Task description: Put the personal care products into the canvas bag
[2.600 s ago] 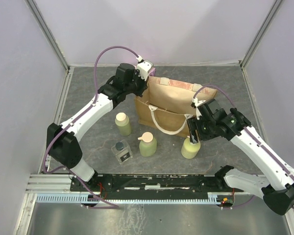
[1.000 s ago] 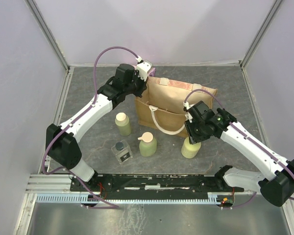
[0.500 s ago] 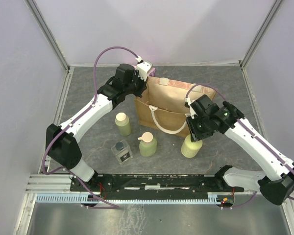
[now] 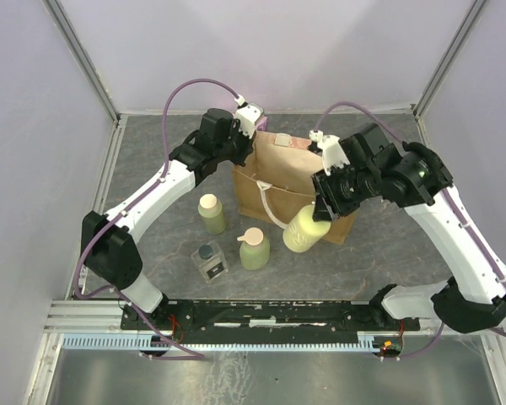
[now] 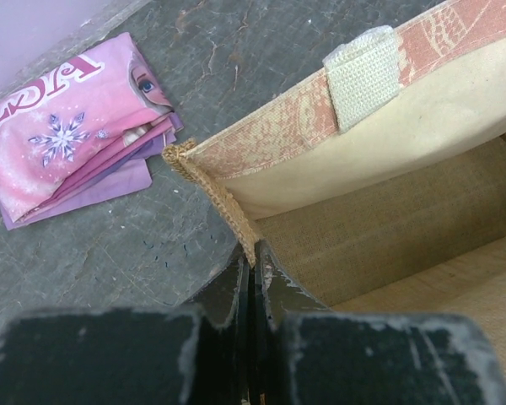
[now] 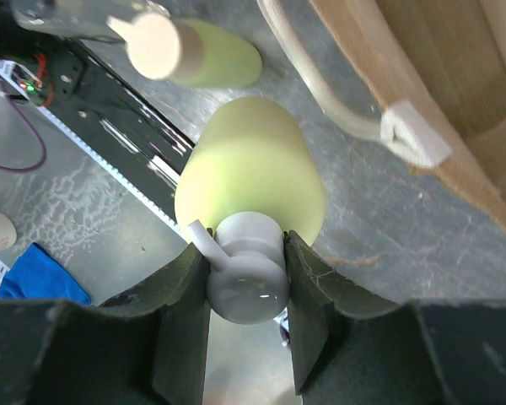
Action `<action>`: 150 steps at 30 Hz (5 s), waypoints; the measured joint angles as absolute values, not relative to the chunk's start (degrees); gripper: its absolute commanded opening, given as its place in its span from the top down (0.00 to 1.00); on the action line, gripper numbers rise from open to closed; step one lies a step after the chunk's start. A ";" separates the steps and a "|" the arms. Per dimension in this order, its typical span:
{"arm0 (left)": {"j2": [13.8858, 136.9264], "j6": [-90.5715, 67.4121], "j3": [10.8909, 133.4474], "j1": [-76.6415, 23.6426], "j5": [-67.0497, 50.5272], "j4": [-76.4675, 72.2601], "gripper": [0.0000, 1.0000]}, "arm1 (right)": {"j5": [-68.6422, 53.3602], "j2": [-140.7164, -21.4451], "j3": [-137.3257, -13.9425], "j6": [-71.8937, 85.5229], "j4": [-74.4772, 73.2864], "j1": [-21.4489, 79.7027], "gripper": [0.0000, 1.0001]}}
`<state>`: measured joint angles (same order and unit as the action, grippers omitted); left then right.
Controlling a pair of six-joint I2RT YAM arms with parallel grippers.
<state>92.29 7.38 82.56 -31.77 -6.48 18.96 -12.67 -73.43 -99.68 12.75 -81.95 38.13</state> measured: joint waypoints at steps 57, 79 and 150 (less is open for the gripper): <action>92.92 8.25 83.07 -31.90 -3.97 18.50 0.97 | 4.29 -83.18 -85.14 2.26 -64.79 25.96 1.00; 92.92 8.27 83.07 -31.97 -3.99 18.50 0.96 | 4.14 -82.13 -71.75 3.70 -53.87 21.96 0.73; 94.85 8.25 84.38 -23.79 -12.73 17.08 0.97 | -9.02 -92.12 -83.11 -7.01 -47.11 60.40 0.32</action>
